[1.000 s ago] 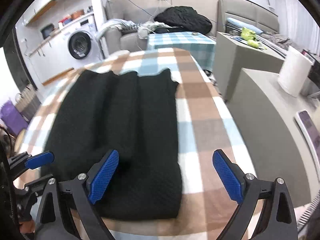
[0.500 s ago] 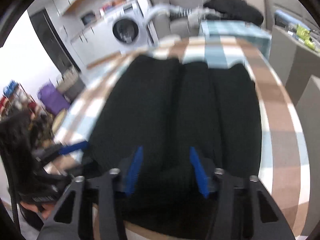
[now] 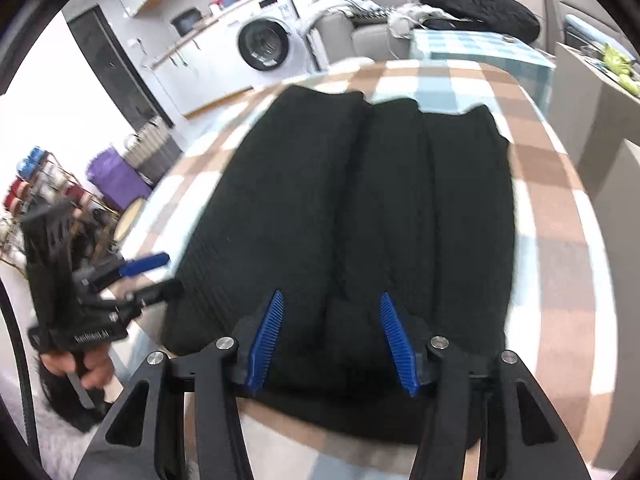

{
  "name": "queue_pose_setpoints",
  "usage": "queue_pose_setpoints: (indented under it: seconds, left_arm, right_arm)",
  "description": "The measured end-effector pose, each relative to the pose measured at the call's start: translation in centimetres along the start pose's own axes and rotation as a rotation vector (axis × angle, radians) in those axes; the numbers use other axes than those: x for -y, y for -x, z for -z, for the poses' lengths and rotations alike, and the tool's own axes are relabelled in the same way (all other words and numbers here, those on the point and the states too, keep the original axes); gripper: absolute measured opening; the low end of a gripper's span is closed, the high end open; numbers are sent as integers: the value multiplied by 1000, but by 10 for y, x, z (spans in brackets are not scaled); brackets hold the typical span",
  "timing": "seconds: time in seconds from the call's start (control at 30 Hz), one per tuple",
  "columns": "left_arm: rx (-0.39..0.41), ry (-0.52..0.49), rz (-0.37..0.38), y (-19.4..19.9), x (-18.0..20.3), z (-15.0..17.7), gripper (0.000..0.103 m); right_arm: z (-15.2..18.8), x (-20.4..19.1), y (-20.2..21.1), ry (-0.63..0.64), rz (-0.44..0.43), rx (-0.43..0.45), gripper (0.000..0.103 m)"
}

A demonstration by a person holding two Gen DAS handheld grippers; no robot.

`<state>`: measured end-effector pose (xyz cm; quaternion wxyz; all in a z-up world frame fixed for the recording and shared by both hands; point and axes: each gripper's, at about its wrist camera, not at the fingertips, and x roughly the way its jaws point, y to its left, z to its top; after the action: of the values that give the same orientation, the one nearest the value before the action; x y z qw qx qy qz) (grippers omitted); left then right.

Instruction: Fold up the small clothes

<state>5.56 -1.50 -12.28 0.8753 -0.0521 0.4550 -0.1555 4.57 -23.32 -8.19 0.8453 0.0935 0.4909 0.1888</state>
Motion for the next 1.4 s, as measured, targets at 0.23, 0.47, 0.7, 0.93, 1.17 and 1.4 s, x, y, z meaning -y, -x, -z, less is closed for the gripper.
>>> queue_pose_setpoints:
  seconds: [0.23, 0.47, 0.7, 0.93, 1.17, 1.4]
  left_arm:
    - [24, 58, -29, 10, -17, 3, 63]
    - [57, 37, 13, 20, -6, -5, 63]
    - [-22, -43, 63, -5, 21, -2, 63]
    - [-86, -61, 55, -20, 30, 13, 63]
    - [-86, -52, 51, -24, 25, 10, 63]
    - [-68, -21, 54, -20, 19, 6, 63]
  right_arm:
    - [-18, -11, -53, 71, -129, -105, 23]
    - [-30, -23, 8, 46, -236, 40, 11]
    - [-8, 10, -11, -92, -91, -57, 20]
    - [8, 28, 12, -19, -105, -8, 43]
    - [27, 26, -6, 88, -119, -98, 43]
    - [25, 18, 7, 120, -157, -97, 8]
